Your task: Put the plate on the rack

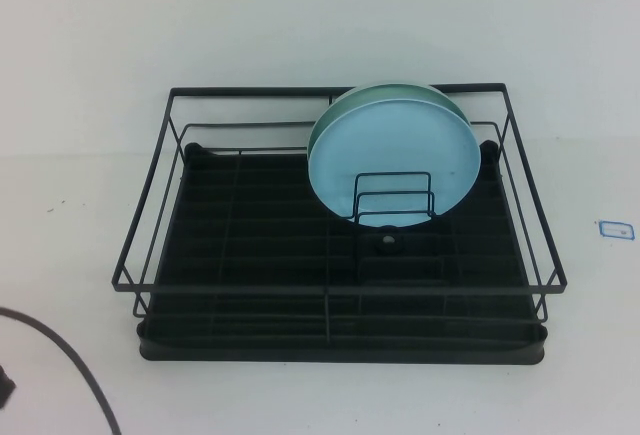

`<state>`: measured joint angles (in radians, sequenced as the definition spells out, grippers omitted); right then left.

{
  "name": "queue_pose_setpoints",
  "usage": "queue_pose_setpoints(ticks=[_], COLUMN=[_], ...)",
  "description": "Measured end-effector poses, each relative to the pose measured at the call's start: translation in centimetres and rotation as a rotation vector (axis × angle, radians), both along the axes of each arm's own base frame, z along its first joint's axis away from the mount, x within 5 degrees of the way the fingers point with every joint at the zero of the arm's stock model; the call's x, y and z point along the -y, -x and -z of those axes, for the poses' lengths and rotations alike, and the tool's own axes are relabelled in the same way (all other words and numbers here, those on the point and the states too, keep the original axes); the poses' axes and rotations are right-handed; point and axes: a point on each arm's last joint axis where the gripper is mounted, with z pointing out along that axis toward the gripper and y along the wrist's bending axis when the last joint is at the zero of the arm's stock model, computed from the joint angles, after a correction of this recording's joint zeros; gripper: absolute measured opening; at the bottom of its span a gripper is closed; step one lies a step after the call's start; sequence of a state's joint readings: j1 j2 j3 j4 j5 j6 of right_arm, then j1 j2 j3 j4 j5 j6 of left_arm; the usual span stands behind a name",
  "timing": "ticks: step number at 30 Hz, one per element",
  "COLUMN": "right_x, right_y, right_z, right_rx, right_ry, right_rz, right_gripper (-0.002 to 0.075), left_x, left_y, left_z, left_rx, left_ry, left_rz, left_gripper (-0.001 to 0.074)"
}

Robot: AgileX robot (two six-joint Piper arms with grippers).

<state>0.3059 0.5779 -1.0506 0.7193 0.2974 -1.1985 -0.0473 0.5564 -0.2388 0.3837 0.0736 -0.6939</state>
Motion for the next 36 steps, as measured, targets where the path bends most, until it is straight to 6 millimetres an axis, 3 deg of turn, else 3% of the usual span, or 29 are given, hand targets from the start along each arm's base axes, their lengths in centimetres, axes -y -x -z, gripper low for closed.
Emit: queue_pose_setpoints(ticks=[7,12,36], right_x=[-0.2,-0.2,0.2], right_y=[-1.6,-2.9,-3.8], right_z=[9.5,13.4,17.5], right_rx=[-0.247,-0.374,-0.458], right_ry=[-0.102,-0.204,-0.229], right_rz=[0.006,0.029,0.104], right_gripper=[-0.0001,-0.0001,-0.0002], left_x=[0.0,0.0,0.0], left_y=[-0.3,-0.3,0.0], left_z=[1.0,0.9,0.8], left_rx=[-0.038,-0.036,-0.022], left_ry=[-0.054,-0.054,-0.054], left_rz=[0.022,0.022,0.018], left_gripper=[0.0001,0.0001,0.0001])
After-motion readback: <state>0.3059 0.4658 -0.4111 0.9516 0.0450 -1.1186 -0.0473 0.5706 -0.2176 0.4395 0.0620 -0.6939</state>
